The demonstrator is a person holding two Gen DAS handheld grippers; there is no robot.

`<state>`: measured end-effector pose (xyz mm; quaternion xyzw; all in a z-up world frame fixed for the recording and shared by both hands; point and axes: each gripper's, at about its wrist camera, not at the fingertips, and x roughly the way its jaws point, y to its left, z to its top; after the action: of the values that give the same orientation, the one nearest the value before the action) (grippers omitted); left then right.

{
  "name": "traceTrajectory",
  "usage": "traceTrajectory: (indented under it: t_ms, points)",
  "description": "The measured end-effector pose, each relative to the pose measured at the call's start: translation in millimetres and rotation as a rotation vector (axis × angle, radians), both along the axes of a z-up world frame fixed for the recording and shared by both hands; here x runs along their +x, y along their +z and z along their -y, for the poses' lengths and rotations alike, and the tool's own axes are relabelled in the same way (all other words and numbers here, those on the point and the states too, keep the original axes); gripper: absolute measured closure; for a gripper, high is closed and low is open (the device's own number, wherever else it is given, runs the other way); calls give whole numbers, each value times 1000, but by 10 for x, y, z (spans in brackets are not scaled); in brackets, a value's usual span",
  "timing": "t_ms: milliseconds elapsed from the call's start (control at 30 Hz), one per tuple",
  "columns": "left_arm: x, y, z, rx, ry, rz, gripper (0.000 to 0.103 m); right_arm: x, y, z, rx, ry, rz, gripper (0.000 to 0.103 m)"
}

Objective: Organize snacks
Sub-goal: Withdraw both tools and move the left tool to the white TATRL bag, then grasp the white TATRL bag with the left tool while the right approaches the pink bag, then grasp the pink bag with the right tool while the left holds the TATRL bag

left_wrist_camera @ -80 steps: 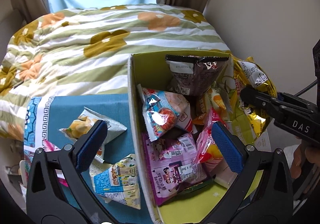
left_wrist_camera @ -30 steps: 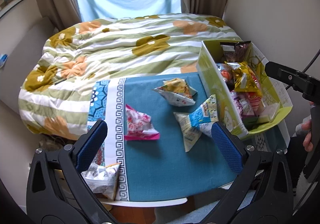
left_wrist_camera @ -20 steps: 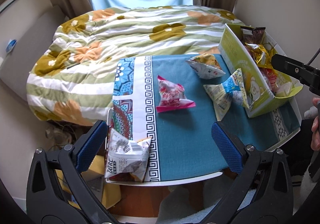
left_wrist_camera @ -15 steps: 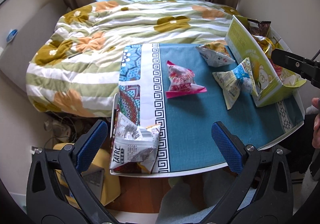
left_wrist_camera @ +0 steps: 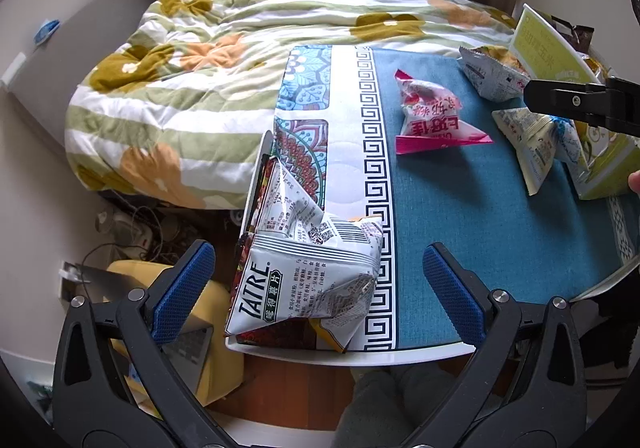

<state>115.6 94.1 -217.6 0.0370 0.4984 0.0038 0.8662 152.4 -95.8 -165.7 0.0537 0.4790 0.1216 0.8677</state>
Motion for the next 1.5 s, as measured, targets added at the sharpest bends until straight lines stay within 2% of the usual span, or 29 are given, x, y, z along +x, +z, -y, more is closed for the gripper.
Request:
traceTrajectory:
  t_ms: [167, 367, 567, 733, 833, 1500]
  points:
    - [60, -275, 55, 70, -3, -18, 0, 178, -309, -79, -2, 30, -41, 0]
    - [151, -463, 110, 144, -15, -36, 0, 288, -509, -154, 0, 56, -69, 0]
    - [228, -547, 119, 159, -14, -51, 2, 366, -637, -199, -9, 75, -89, 0]
    - [256, -562, 156, 154, -36, -49, 17, 436, -706, -224, -23, 85, -95, 0]
    - [280, -557, 159, 148, -41, -50, 22, 478, -731, -245, -30, 90, -96, 0]
    - [478, -490, 77, 74, -5, -65, 25, 841, -869, -532, -92, 146, -78, 5]
